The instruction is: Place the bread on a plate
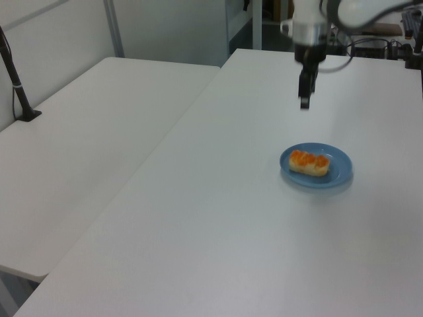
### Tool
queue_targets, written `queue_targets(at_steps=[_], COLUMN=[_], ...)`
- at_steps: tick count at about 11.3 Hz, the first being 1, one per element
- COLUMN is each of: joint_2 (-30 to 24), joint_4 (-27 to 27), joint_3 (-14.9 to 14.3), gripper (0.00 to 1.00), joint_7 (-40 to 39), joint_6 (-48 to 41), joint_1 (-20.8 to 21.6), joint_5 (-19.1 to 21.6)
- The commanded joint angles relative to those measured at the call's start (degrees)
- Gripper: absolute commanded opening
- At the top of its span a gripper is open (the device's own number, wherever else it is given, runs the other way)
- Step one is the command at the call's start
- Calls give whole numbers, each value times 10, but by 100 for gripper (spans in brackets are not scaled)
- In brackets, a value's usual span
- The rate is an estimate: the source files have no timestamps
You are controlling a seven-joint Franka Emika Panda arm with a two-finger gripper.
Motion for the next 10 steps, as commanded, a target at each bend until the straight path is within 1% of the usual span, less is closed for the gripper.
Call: queue_targets(at_steps=[1,3,4,10], joint_2=[-1,-1,-3,-7], joint_4=[106,157,159,163], joint_3=[-4,-5,-5,-8], gripper=[100,100,100,100], joint_7=[-22,-25,-25,-24], joint_6=[-114,-157,-159,-160], joint_1=[-24,-45,-50,-51], joint_5=[-5,1,1,-2])
